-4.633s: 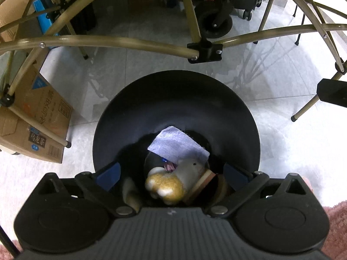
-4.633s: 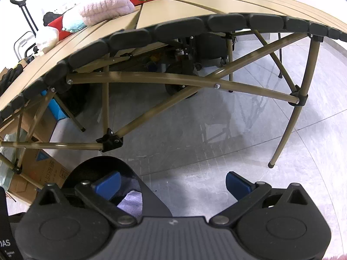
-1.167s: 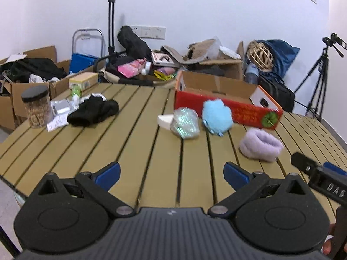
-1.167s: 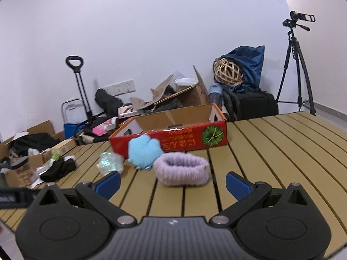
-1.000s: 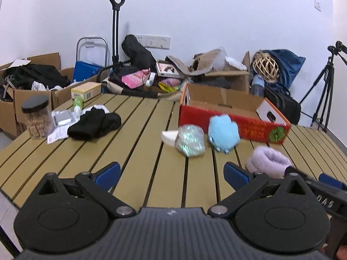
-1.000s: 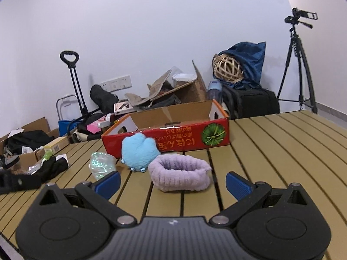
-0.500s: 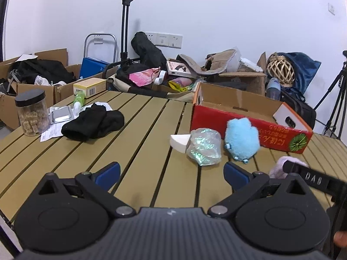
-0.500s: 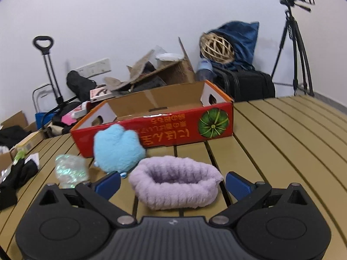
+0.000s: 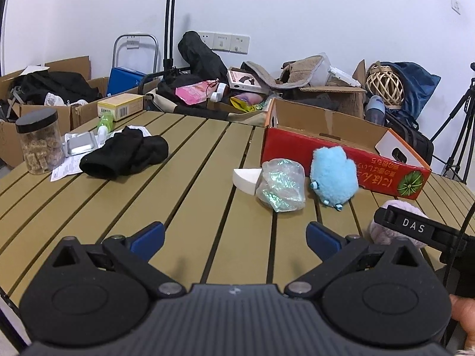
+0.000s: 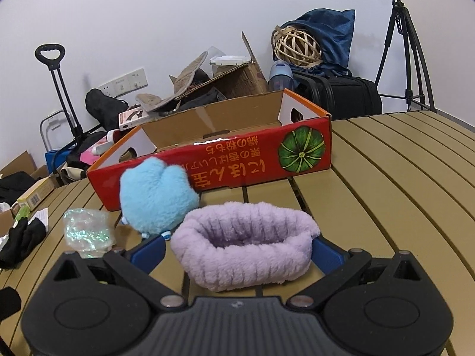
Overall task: Collect trash
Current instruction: 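Move the right tool to the lilac fuzzy headband and close on it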
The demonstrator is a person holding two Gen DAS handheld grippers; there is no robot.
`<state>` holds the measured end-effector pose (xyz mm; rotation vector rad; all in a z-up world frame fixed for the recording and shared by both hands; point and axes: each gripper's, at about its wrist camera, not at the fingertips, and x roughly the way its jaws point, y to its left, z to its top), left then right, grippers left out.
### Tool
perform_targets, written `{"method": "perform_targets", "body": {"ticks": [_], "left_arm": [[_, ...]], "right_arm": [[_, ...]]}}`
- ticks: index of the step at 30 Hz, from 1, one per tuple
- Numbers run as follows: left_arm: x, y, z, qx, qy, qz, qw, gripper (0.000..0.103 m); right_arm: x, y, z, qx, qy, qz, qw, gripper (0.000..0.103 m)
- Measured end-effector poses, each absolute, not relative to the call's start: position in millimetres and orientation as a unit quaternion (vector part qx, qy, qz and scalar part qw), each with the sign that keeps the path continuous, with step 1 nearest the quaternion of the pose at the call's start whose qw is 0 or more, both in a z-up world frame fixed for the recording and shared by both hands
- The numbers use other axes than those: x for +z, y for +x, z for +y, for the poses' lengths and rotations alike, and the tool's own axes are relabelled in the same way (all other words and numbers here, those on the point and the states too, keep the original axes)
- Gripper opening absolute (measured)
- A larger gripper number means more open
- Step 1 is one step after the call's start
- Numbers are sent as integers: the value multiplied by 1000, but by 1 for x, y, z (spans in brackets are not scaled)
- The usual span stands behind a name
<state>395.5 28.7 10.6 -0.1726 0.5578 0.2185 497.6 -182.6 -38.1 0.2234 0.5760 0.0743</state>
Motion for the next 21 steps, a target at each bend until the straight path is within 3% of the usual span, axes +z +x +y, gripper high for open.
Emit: {"method": "perform_targets", "body": {"ticks": [4,9,11,14,21], "left_arm": [[12,394,29,105,-88,275,952,103],[15,392,29,106,-83,268,954,103],[15,392,31,107,-86,268,954,103],[15,392,33,109,-90,269,953,103],[18,391,33,106,-86,263,955,103]], "right_arm": [[-38,496,-179,31,93,282,954,89],[-37,493,-178,44,88,276,956,64],[-35,491,-179,49,92,273,956,44],[-34,487,-183,63,108,265,956,23],[-29,474,-195,65,132,241,959,20]]}}
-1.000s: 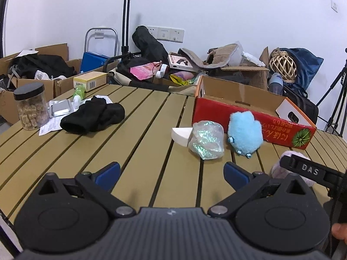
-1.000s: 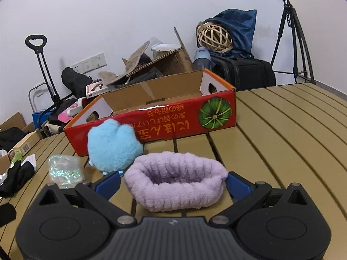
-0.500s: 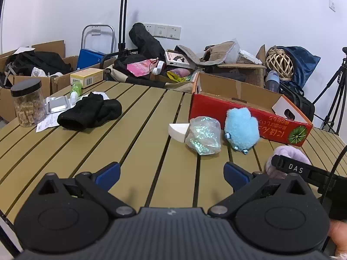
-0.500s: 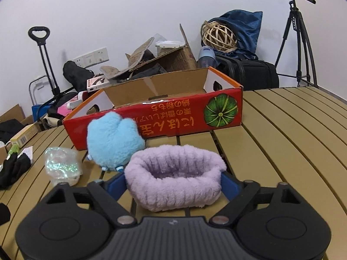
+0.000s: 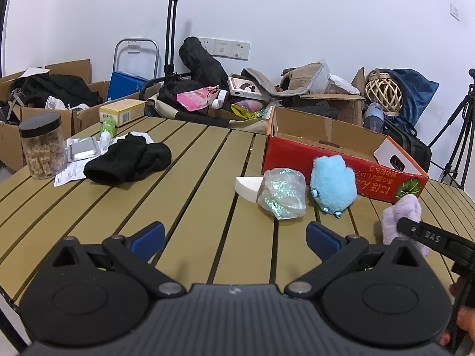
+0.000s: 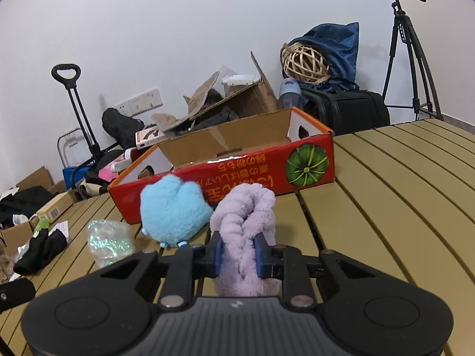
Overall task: Collect trash
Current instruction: 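Move the right tool to the lilac fuzzy headband and close on it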
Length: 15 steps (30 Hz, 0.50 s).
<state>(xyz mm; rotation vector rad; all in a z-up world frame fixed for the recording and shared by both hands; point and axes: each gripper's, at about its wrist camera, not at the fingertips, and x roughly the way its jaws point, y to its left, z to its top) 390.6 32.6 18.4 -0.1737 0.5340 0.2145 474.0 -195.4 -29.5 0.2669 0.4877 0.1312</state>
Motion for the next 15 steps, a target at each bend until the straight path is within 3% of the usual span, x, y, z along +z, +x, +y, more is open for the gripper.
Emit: {"method": "perform_targets", "body": {"ticks": [15], "left_arm": [[18,433,0,97,-14,263,960,103]], "right_arm": [[-7,444,-253,19,140,191,971,20]]}}
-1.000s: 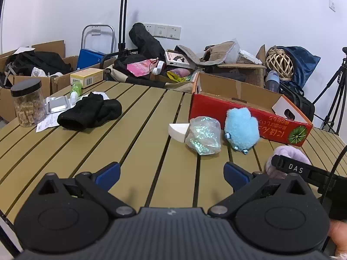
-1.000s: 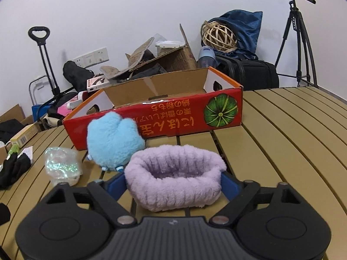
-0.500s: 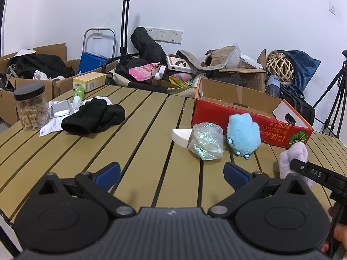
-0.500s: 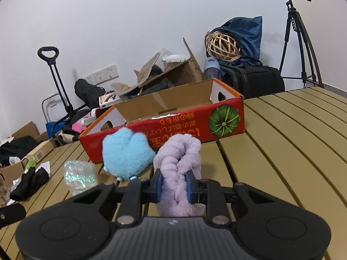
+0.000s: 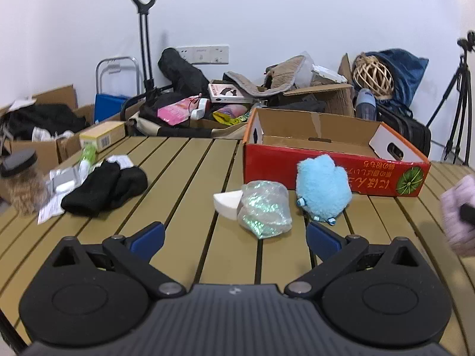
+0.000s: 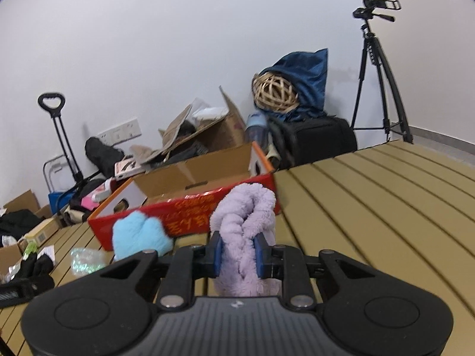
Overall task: Collect trash
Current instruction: 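Move the right tool to the lilac fuzzy headband and close on it, then close the left gripper on the iridescent plastic bag while the right tool holds the headband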
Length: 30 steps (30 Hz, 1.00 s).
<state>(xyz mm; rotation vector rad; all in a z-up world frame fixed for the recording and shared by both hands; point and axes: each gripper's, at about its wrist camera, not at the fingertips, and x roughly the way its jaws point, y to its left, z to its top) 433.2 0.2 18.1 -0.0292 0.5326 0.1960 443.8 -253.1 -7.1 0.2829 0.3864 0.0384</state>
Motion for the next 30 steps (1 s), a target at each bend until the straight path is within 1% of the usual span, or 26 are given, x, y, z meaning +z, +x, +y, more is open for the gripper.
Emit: {"method": "perform_targets", "body": {"ticks": [10,15,20,21,25,28,29,30], "left_arm": [[6,488,-15,115,52,289,949,103],[-9,515,-10,103,27,331,938,103],[-18,531,-7,109,2,345,932,102],[-19,533,-7,109,-1,346,932,101],[-23,539,-11,113,-1,349,930,93],[-26,547,-12,124,-1,361,924,90],[-27,548,-11,124,-7,363,924,85],[-27,549,-11,123,-11,366,923,82]], "right_arm": [[0,438,-288,-2,166,173,971,20],[1,436,-303,-10,176,168,970,20],[-1,438,-317,-14,182,171,968,20],[-2,439,-319,-12,182,173,968,20],[-7,443,-319,-8,176,183,967,20],[-9,446,-318,-3,175,189,966,20],[-10,446,-317,-2,174,190,966,20],[-10,446,-315,-1,173,191,966,20]]}}
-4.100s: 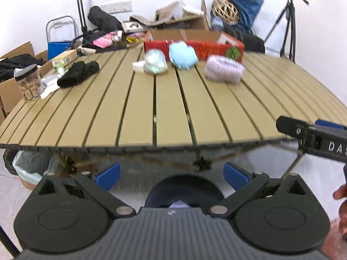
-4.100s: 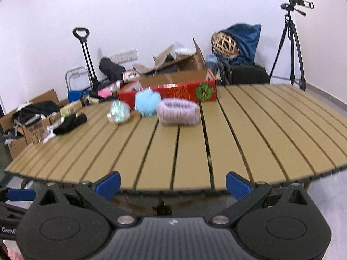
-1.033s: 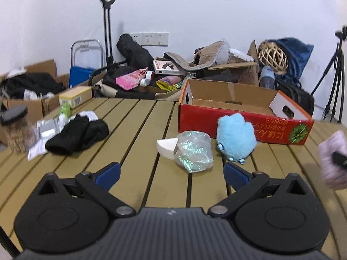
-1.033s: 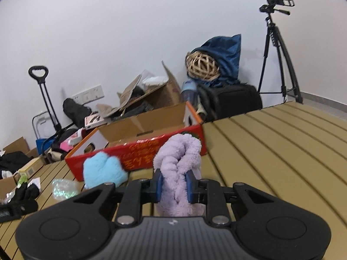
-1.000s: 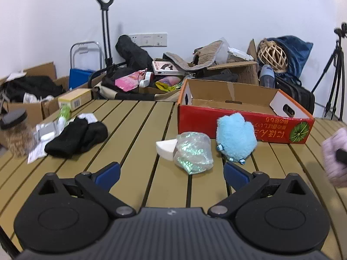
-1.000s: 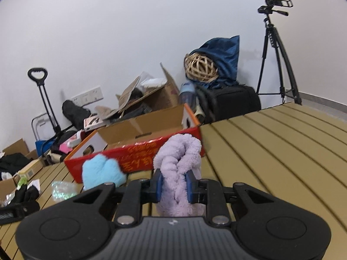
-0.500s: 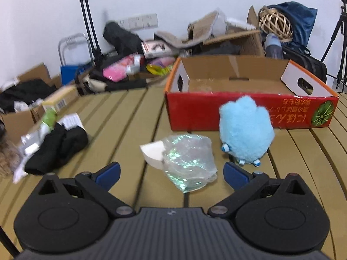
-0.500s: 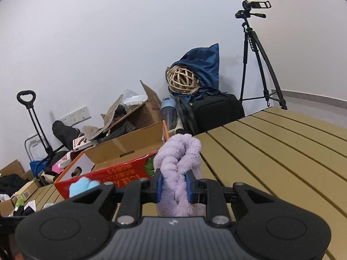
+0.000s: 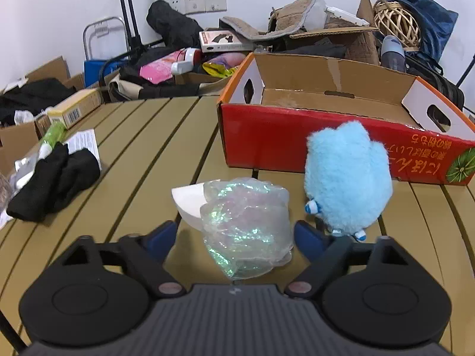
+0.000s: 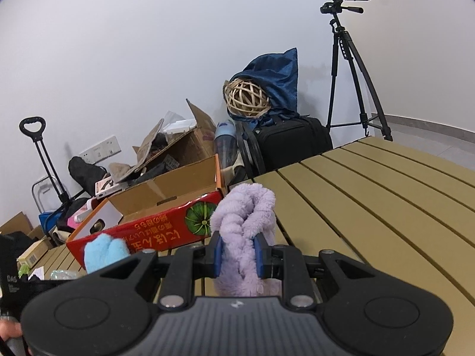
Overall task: Collect trash
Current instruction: 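Close the left gripper on the iridescent plastic bag while the right tool holds the headband, then carry the headband and plastic bag down off the table over the black bin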
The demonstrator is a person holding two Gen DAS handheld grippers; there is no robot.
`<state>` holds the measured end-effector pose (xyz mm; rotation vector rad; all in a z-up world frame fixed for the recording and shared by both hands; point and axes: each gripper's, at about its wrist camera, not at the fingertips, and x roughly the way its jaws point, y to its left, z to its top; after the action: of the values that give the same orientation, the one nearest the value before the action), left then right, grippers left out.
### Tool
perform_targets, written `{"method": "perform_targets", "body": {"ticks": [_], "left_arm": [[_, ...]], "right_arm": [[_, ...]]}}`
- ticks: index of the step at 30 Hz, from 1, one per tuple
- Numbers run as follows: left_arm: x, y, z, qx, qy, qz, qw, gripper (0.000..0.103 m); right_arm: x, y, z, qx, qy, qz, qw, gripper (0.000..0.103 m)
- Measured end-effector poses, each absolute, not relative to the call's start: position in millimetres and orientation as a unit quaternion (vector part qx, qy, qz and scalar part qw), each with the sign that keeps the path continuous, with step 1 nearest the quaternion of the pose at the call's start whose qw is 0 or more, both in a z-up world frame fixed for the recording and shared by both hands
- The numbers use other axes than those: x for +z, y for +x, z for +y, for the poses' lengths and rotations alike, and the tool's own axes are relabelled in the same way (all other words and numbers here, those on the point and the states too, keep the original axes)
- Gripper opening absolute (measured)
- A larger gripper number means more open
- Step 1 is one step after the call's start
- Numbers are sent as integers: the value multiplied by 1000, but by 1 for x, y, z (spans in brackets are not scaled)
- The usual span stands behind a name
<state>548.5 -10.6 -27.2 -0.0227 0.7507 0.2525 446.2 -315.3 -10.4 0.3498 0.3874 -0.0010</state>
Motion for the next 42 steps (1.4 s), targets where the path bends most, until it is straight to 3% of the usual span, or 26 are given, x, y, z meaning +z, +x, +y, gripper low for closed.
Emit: {"method": "perform_targets", "body": {"ticks": [5,8,21,42], "left_arm": [[-26,546,-11,111,-18,367,923,46],[-22,540,-13,108,-17,360,927,41],[-1,503,-18,105,-3,332,937,39],[28,377,-22,68,-9,302,951,39]], "right_arm": [[-12,447,-309,8,163,196,967,21],[-11,446,-307,12,161,197,967,21],[-6,433,-301,36,135,198,970,21],[3,356,-282,80,50,188,978,21]]}}
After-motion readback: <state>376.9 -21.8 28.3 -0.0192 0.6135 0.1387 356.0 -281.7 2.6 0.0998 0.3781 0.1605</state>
